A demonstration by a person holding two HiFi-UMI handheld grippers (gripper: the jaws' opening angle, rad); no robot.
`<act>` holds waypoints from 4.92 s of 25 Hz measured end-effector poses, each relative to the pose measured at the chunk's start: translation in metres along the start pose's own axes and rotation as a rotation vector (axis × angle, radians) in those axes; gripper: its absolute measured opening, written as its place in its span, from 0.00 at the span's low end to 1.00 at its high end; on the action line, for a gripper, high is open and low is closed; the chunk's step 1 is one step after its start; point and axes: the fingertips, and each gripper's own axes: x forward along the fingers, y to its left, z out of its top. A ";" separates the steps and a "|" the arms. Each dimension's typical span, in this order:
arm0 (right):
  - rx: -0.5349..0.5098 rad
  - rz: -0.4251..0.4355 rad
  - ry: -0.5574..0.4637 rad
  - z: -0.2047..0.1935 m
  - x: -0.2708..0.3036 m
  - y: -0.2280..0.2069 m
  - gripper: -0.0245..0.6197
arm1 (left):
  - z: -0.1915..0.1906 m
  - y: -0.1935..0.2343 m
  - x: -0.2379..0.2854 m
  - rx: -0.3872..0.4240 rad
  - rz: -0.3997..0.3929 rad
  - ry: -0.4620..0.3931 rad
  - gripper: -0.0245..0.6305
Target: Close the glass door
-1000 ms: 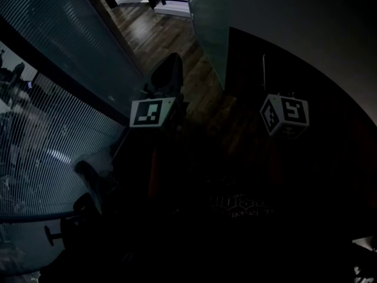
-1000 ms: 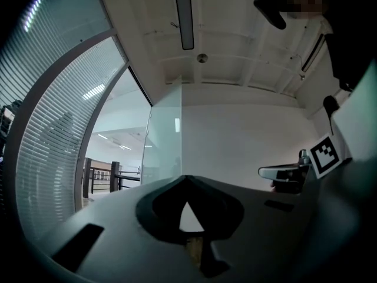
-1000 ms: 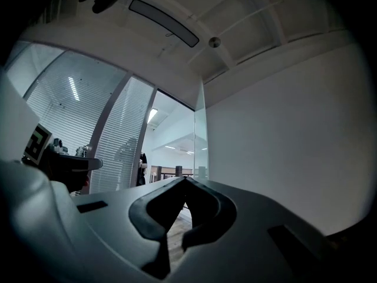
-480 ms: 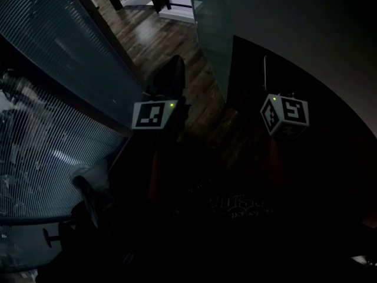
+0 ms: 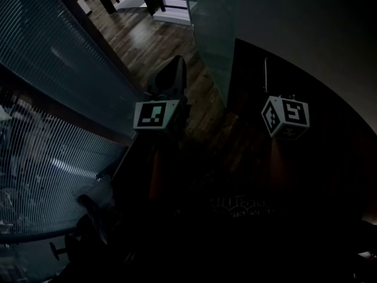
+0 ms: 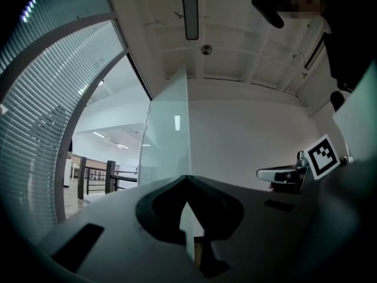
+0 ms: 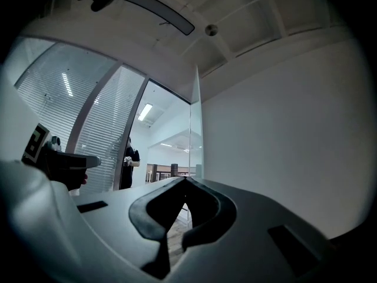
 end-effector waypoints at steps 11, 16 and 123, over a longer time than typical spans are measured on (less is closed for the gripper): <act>-0.016 -0.037 0.003 -0.007 0.050 0.014 0.04 | -0.009 0.051 0.032 -0.016 -0.043 -0.009 0.04; -0.014 -0.054 -0.013 -0.009 0.064 0.016 0.04 | -0.011 0.064 0.045 -0.002 -0.062 -0.014 0.04; -0.005 0.311 0.100 -0.097 0.322 -0.001 0.26 | -0.072 0.155 0.181 0.091 0.189 0.067 0.04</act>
